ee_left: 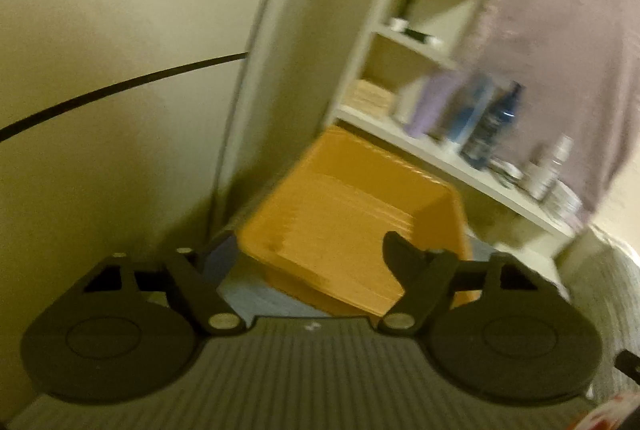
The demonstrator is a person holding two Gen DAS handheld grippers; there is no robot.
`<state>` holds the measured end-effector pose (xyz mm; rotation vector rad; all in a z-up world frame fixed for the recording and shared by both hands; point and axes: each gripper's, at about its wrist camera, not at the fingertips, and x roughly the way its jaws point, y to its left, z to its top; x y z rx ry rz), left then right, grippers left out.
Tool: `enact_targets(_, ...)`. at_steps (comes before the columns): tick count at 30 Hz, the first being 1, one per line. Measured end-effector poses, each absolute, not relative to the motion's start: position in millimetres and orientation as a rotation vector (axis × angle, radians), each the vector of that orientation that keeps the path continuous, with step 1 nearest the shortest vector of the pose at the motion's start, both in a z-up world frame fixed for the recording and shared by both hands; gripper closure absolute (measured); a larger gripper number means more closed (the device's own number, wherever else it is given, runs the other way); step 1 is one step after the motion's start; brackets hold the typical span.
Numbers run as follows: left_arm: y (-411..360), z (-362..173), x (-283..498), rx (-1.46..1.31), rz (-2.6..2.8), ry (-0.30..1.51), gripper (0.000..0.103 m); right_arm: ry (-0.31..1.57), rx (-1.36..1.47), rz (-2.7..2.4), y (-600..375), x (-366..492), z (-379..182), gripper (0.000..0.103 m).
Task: Organize jewelry
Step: 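Grasp the orange tray's rim with the left gripper and tilt it up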
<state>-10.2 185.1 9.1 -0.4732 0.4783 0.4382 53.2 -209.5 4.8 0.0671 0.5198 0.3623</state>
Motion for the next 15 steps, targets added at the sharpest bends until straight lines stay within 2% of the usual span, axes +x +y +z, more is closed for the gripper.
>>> enact_targets(10,238.5,-41.4,18.7,-0.607,0.403,0.473,0.062,0.558,0.060,0.349,-178.9,82.8,-4.1,0.001)
enact_targets(15,246.1,-51.9,32.0,-0.687,0.335,0.450,0.073,0.590,0.037,0.344,-166.8,90.5,-13.4,0.001)
